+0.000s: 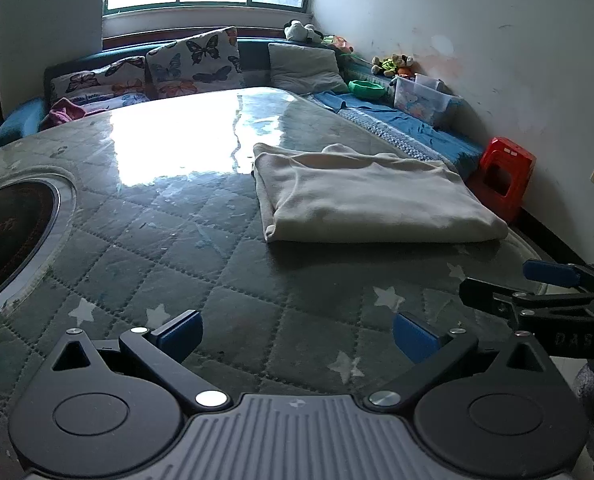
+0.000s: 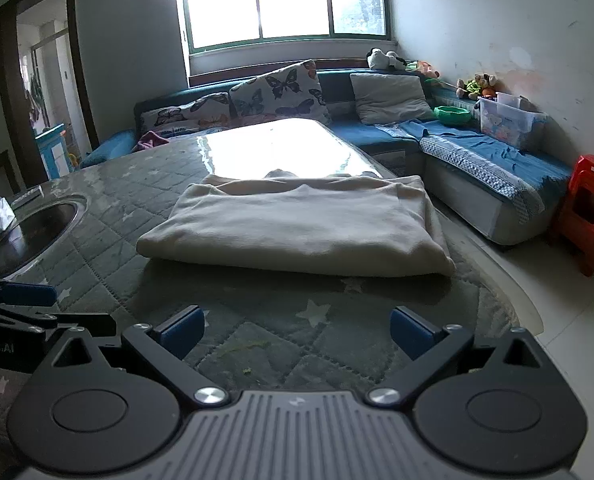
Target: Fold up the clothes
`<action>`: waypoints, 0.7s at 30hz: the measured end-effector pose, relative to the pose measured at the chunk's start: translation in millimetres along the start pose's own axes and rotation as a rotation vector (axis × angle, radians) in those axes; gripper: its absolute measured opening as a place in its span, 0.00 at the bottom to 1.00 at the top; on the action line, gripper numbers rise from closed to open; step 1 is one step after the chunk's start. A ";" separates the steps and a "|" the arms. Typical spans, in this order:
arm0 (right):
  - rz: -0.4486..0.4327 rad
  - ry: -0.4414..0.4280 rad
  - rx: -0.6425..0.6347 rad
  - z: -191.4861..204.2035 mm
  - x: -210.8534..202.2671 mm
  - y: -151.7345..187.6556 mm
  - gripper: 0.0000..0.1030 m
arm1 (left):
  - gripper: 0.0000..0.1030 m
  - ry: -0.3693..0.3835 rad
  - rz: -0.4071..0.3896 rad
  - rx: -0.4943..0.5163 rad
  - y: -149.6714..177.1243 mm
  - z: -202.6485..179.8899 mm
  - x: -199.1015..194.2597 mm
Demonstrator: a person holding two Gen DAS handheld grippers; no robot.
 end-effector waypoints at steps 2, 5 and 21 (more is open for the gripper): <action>0.000 0.000 0.001 -0.5 -0.4 0.4 1.00 | 1.00 0.001 0.000 0.002 -0.2 -1.1 0.2; -0.002 -0.003 0.001 0.3 -0.7 0.3 1.00 | 1.00 0.002 0.002 0.005 -0.2 -2.5 0.7; 0.003 -0.002 0.005 -1.2 2.5 0.0 1.00 | 1.00 0.010 0.005 0.013 -2.4 -4.7 4.9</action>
Point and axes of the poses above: each gripper's, at about its wrist camera, not at the fingertips, and x roughly the way its jaws point, z to its left, y to its underside, the point moved 4 cm from there along x, roughly the way its jaws point, and after that the axes turned 5 degrees about -z, right-handed, at the moved point
